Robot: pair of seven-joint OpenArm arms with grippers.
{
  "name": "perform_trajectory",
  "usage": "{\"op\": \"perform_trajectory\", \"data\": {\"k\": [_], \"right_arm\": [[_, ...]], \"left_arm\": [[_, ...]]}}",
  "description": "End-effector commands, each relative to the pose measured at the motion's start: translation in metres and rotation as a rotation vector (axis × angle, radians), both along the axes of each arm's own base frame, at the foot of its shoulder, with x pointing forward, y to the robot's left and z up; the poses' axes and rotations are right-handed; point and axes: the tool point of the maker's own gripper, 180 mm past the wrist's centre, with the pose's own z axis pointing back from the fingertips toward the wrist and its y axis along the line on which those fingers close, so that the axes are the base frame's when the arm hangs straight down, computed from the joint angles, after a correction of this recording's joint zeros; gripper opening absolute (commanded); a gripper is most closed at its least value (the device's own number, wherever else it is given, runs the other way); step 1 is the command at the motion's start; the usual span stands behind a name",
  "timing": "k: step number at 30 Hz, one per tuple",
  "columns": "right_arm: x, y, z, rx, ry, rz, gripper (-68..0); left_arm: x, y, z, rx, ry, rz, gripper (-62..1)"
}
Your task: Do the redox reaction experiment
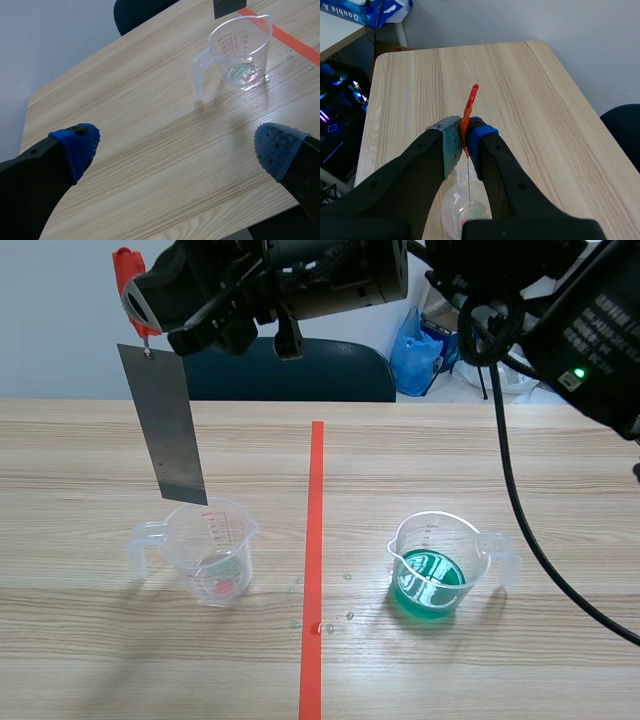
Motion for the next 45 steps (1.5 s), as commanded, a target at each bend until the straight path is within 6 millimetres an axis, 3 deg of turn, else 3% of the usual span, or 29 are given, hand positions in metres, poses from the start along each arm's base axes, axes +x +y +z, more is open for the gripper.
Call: {"op": "perform_trajectory", "data": {"k": [1,32,45], "right_arm": [[0.002,0.001,0.019,0.043,-0.033,0.001,-66.9],[0.003,-0.002,0.016,0.031,-0.033,-0.004,-66.9],[0.006,-0.052,0.009,-0.005,-0.078,-0.085,-66.9]], "left_arm": [[0.002,-0.001,0.006,-0.008,-0.023,-0.001,1.4],[0.002,-0.001,0.006,-0.009,-0.024,-0.001,1.4],[0.002,-0.001,0.006,-0.009,-0.023,-0.001,1.4]]}}
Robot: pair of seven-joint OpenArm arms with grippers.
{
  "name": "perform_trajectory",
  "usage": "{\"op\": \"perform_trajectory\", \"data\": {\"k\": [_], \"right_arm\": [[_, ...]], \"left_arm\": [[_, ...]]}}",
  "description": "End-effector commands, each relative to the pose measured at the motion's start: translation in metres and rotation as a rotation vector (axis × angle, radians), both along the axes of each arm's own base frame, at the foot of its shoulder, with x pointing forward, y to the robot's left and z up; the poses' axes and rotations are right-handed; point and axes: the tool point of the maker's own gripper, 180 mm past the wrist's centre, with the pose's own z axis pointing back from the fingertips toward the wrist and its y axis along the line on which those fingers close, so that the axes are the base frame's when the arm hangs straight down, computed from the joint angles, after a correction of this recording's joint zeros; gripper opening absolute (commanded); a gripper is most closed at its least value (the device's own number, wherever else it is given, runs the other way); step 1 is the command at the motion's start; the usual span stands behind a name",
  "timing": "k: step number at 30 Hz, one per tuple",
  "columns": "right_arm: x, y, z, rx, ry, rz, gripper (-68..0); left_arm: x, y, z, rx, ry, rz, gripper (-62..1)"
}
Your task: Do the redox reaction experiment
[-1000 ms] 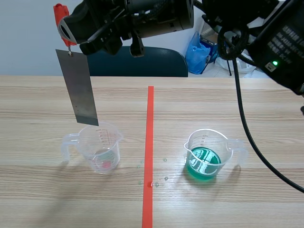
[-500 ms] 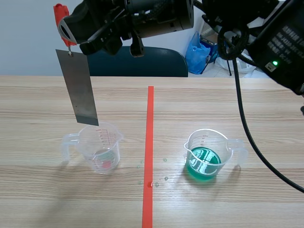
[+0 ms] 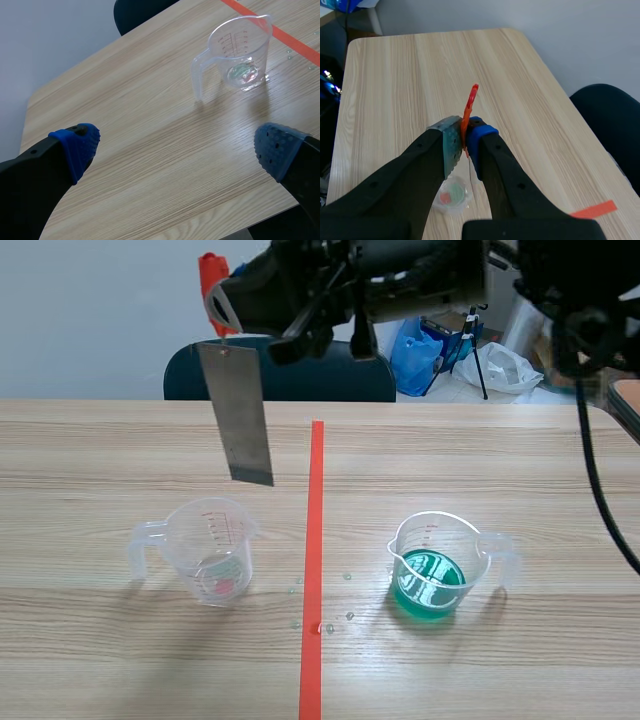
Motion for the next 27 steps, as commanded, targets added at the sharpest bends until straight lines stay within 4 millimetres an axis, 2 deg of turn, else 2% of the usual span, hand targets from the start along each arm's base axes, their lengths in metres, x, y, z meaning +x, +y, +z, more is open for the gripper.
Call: {"op": "perform_trajectory", "data": {"k": [1,9,16,27], "right_arm": [[-0.004,-0.007,0.014,0.032,-0.031,-0.008,-66.9],[-0.019,-0.05,0.016,0.005,-0.07,-0.084,-66.9],[-0.025,-0.084,0.017,-0.026,-0.096,-0.157,-66.9],[-0.028,-0.131,0.004,-0.063,-0.069,-0.27,-66.9]], "left_arm": [[0.002,-0.001,0.006,-0.009,-0.023,-0.001,1.4],[0.002,-0.001,0.006,-0.01,-0.023,-0.001,1.4],[0.002,-0.001,0.006,-0.01,-0.023,-0.001,1.4],[0.002,-0.002,0.006,-0.012,-0.022,-0.002,1.4]]}}
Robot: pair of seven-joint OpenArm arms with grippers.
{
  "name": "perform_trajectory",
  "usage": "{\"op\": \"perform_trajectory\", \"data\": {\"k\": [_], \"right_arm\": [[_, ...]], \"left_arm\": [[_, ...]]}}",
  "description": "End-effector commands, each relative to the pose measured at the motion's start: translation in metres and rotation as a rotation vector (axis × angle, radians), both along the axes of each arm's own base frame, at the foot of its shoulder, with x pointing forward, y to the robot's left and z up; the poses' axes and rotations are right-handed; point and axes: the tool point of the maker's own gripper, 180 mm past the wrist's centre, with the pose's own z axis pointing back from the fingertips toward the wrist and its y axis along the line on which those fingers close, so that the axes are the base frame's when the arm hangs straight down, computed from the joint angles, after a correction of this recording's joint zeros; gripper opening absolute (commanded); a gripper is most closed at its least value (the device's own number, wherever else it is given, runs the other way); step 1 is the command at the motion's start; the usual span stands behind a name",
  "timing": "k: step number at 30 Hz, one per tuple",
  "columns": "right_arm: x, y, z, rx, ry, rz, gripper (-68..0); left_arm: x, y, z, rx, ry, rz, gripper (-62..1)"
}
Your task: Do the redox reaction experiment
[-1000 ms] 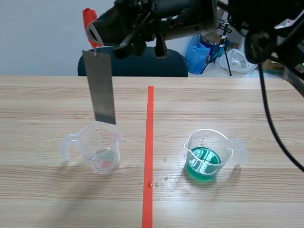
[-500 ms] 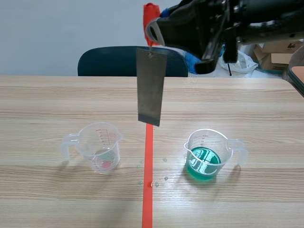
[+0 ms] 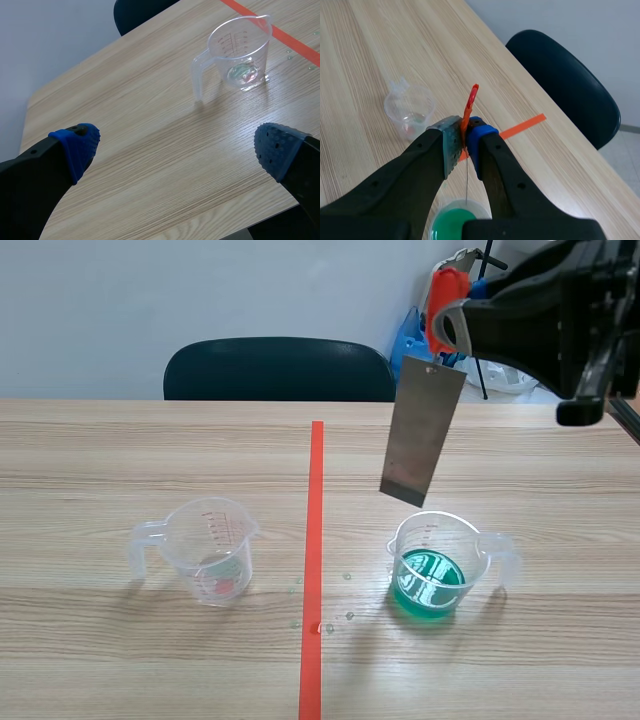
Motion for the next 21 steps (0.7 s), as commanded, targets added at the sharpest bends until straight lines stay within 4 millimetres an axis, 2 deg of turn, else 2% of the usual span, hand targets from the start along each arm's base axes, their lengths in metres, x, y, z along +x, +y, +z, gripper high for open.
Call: {"op": "perform_trajectory", "data": {"k": [1,8,21], "right_arm": [[-0.002,-0.001,0.008,0.018,-0.017,0.005,-66.9],[-0.005,-0.02,-0.003,0.013,0.017,-0.053,-66.9],[-0.009,-0.043,-0.003,-0.003,0.009,-0.101,-66.9]], "left_arm": [[0.002,-0.002,0.006,-0.012,-0.022,-0.003,1.4],[0.002,-0.002,0.006,-0.012,-0.022,-0.003,1.4],[0.002,-0.002,0.005,-0.012,-0.022,-0.003,1.4]]}}
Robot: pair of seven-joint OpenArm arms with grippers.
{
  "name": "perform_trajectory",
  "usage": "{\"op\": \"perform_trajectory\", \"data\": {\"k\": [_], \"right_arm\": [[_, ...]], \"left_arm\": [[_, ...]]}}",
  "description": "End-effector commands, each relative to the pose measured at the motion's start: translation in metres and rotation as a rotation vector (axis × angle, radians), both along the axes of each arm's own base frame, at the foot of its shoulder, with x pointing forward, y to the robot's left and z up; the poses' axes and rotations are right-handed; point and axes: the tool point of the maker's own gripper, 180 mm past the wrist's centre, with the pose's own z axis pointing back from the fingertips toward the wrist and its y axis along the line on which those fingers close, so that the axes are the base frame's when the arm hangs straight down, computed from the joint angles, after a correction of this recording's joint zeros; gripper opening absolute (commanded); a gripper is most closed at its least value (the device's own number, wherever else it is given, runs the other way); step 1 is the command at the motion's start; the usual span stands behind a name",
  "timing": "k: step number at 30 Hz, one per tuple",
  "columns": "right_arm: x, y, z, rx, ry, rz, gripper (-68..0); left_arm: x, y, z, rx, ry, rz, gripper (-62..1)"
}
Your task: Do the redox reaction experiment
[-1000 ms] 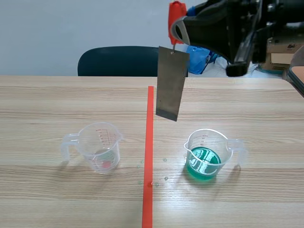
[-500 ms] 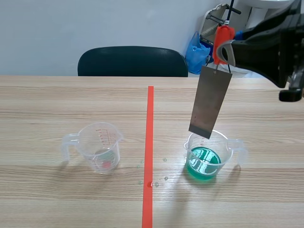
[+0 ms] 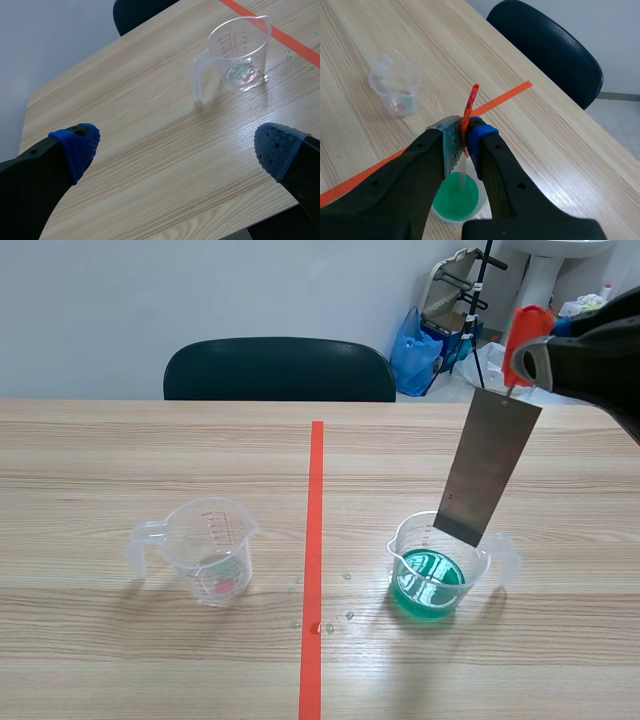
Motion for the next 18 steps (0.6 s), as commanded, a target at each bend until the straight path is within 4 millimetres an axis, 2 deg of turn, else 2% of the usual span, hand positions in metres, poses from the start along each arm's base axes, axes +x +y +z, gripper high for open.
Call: {"op": "perform_trajectory", "data": {"k": [1,18], "right_arm": [[0.0016,0.0015,0.0106,0.013,-0.033,0.007,-66.9],[0.0004,0.0019,0.0106,0.011,-0.034,0.016,-66.9]], "left_arm": [[0.0023,-0.0015,0.0057,-0.01,-0.023,-0.001,1.4],[0.0019,-0.0024,0.0053,-0.015,-0.02,-0.005,1.4]]}}
